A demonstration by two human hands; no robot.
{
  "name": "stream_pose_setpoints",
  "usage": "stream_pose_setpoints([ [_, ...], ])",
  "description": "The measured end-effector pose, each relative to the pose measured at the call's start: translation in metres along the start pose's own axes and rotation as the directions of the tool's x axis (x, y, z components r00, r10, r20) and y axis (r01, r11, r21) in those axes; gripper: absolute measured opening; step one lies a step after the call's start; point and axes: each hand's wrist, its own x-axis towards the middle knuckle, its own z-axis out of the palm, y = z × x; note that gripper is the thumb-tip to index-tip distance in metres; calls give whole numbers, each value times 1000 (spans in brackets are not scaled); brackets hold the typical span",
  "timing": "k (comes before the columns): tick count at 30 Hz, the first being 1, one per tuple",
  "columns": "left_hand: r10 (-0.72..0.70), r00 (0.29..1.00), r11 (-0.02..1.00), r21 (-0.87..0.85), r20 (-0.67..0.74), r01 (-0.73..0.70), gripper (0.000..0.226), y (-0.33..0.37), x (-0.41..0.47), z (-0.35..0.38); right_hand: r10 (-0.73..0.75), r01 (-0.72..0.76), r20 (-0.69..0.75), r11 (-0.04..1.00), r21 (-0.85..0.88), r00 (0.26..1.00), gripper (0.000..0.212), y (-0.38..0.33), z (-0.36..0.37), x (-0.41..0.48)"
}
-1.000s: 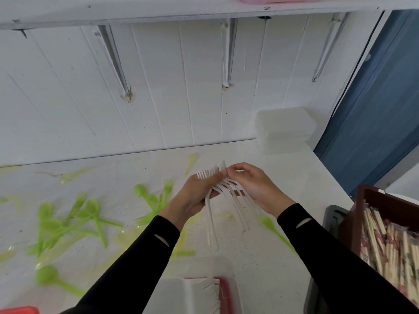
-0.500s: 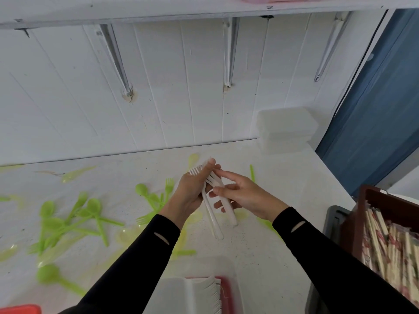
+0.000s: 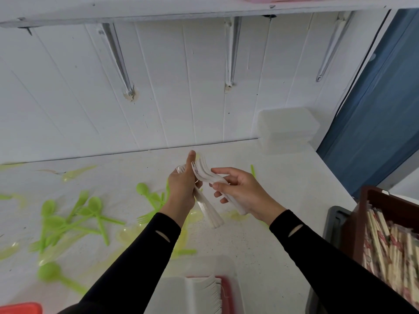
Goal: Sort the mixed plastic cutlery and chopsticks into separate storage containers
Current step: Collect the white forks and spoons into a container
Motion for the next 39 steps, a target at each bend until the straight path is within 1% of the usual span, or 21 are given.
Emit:
stream_pose_setpoints([
  [2,-76,997,992,100,24,73,55,0,0,1,8,-8,-9,1000,17,1000,34,1,0,1],
  [3,-127,990,986,117,63,119,62,1,-1,3,14,-13,-25,1000,24,1000,33,2,0,1],
  [5,-188,963,982,56,192,181,72,-1,-4,6,20,-19,-76,1000,10,997,32,6,-1,4],
  [6,-187,953,982,34,239,184,71,-3,-5,7,21,-23,-104,1000,-15,994,31,8,-2,5],
  [7,-176,952,984,48,252,169,66,-5,-6,8,30,-35,-118,999,-39,993,32,8,-3,5],
  [9,-166,962,985,91,218,149,56,-8,-5,8,65,-72,-118,996,-55,991,34,10,-4,5],
  [12,-184,968,981,91,169,170,49,-8,-4,8,74,-85,-101,991,-103,992,33,12,-2,6],
  [16,-199,960,979,74,194,188,45,-8,-5,7,83,-91,-58,985,-146,995,32,13,-1,6],
  [20,-127,966,990,-23,226,136,36,-7,-4,4,124,-124,-2,988,-87,992,35,6,-2,3],
  [23,-85,975,996,-4,205,88,28,-8,-6,4,142,-135,56,984,-113,988,41,4,-2,1],
  [26,-62,981,998,14,184,61,36,-7,-4,5,185,-160,148,974,-162,972,58,6,-1,-1],
  [28,-80,978,997,19,194,78,43,-6,-2,5,198,-168,170,970,-177,965,66,8,0,-1],
  [29,-99,973,995,1,206,101,43,-5,-1,4,191,-163,158,970,-178,969,67,9,0,-1],
  [31,-136,958,986,-58,251,155,36,-2,-2,5,178,-158,137,977,-145,975,67,9,-2,0],
  [33,-145,944,983,-69,296,173,31,2,-4,4,184,-171,140,980,-101,973,67,6,-6,1],
  [36,-120,928,982,-97,353,164,40,5,-4,2,196,-195,175,981,-24,965,68,-2,-15,1],
  [39,-114,909,976,-124,401,178,48,7,-7,3,214,-232,256,972,44,943,70,-10,-26,-1],
])
